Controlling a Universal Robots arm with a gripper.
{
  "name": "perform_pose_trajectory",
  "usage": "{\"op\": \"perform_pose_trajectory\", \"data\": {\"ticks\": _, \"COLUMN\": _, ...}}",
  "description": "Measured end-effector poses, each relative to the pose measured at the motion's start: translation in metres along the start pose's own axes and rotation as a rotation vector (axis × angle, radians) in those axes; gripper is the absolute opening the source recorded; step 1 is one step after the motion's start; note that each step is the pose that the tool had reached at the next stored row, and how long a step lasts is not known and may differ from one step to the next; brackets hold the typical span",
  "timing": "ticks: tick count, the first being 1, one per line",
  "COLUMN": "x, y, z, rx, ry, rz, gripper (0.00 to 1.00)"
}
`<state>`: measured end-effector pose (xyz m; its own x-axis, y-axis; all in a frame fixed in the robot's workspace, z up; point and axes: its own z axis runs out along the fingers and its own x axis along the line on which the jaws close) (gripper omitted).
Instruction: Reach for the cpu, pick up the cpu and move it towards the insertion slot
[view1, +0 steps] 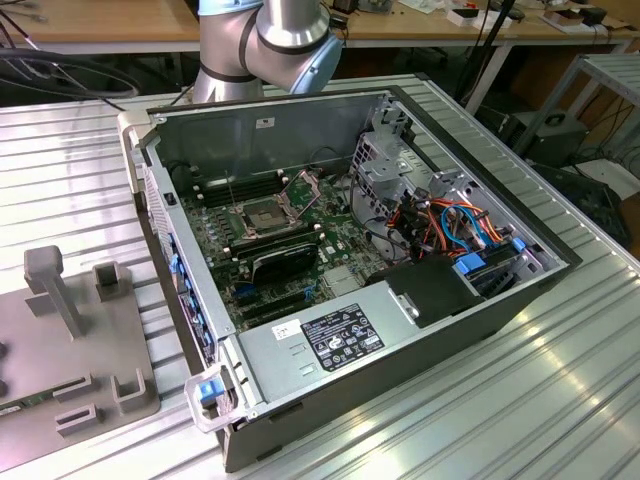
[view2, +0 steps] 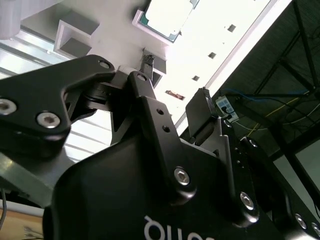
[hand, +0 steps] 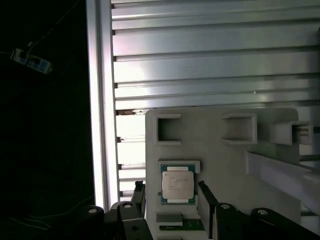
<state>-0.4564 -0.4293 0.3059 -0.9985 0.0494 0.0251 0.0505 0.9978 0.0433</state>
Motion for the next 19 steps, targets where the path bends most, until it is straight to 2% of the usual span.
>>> {"op": "perform_pose_trajectory", "data": {"ticks": 1, "x": 0.0000, "y": -0.0006, "z": 0.0011, "rx": 0.0000, "ry": 0.0001, "rz": 0.000, "gripper": 0.54}}
{"op": "perform_pose_trajectory", "data": {"ticks": 5, "x": -0.0004, "y": -0.0043, "z": 0.0137, "rx": 0.0001, "ry": 0.0010, "rz": 0.000, "gripper": 0.54}}
{"op": "perform_pose_trajectory", "data": {"ticks": 8, "x": -0.0006, "y": -0.0048, "z": 0.0199, "rx": 0.0002, "ry": 0.0044, "rz": 0.000, "gripper": 0.54}}
{"op": "perform_pose_trajectory", "data": {"ticks": 13, "x": -0.0006, "y": -0.0050, "z": 0.0217, "rx": 0.0000, "ry": 0.0047, "rz": 0.000, "gripper": 0.54}}
{"op": "perform_pose_trajectory", "data": {"ticks": 19, "x": -0.0011, "y": -0.0103, "z": 0.0288, "rx": 0.0001, "ry": 0.0049, "rz": 0.000, "gripper": 0.54}}
